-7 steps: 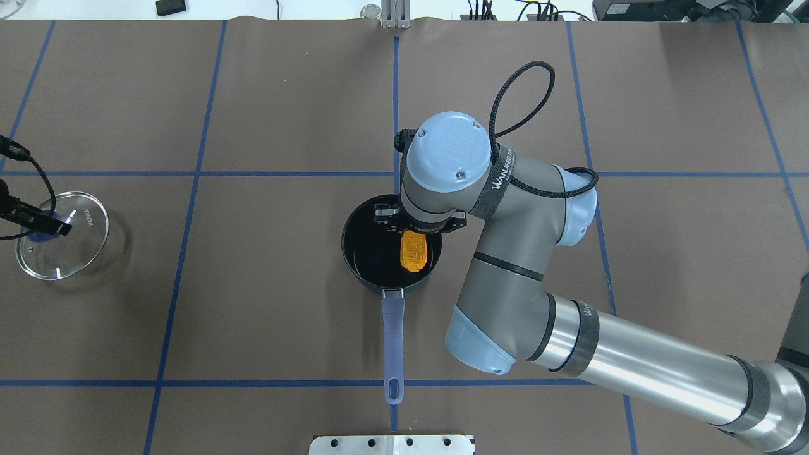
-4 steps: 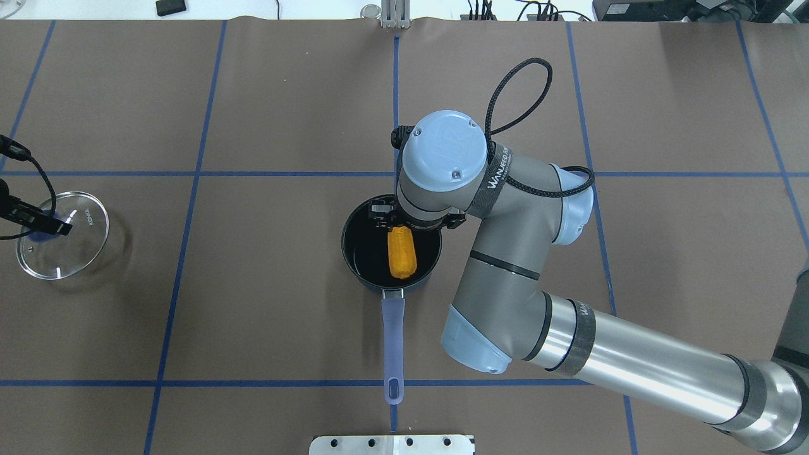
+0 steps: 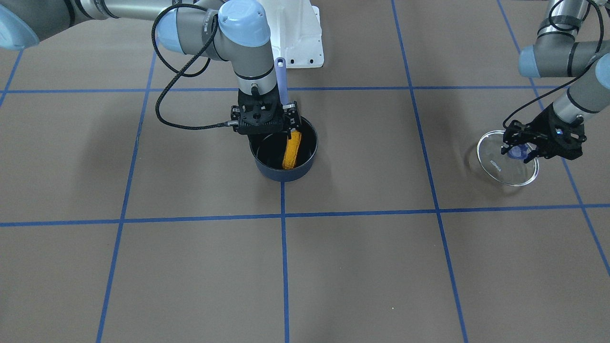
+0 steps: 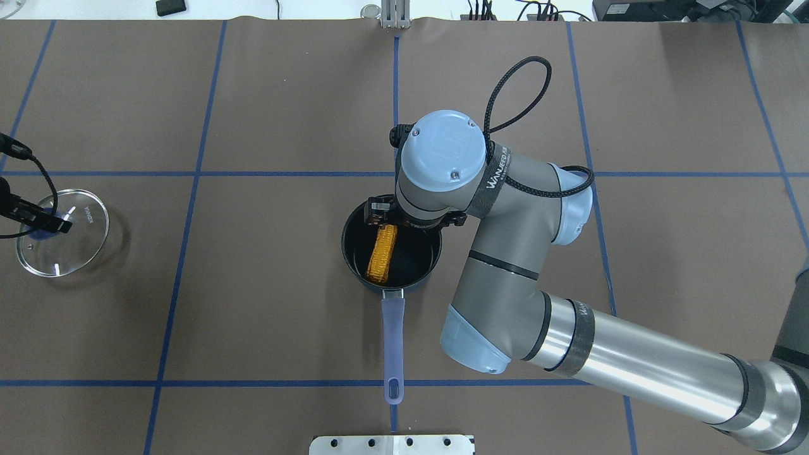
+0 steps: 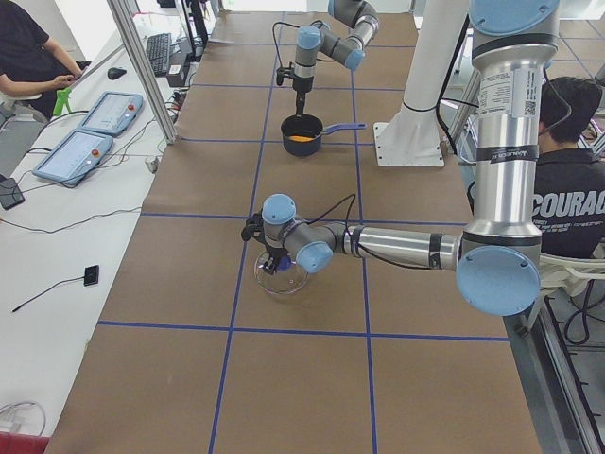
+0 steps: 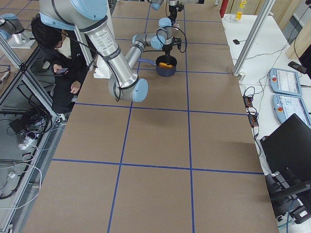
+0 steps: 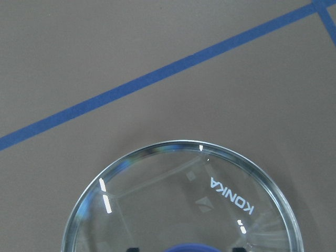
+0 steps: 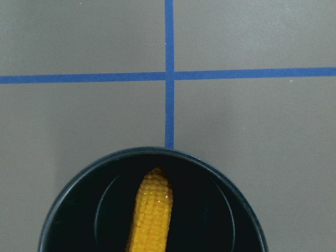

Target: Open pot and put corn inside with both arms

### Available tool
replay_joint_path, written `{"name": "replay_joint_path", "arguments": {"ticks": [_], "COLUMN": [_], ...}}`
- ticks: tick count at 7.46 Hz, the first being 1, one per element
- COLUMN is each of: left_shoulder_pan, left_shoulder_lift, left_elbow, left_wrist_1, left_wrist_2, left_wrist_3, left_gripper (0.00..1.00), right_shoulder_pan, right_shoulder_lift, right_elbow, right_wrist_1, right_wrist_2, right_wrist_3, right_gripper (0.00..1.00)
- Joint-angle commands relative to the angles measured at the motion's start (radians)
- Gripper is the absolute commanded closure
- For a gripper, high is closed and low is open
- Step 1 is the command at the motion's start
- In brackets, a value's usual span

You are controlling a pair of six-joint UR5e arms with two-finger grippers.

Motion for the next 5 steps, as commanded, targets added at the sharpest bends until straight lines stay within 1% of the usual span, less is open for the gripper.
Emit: {"name": "replay_joint_path", "arguments": {"ticks": [1,3,5], "left_shoulder_pan": [0.000,0.000,0.002], "left_shoulder_lift": [-0.005,-0.011,-0.012], "left_elbow": [0.006,0.021,0.021], "left_wrist_1": [0.003,0.001,0.000], "left_wrist_2": [0.003,0.005,0.026], "left_wrist_3": [-0.001,0.000,0.000], "left_gripper": [0.41,0.41,0.41], "right_shoulder_pan": [0.000,0.000,0.002], "right_shoulder_lift": [0.000,-0.002,-0.002], "right_elbow": [0.000,0.002,0.002], "right_wrist_1": [0.000,0.002,0.002], "right_wrist_2": [0.000,0.000,0.001], "right_wrist_3": [-0.006,-0.009,-0.011], "right_gripper": [0.00,0.00,0.00]}}
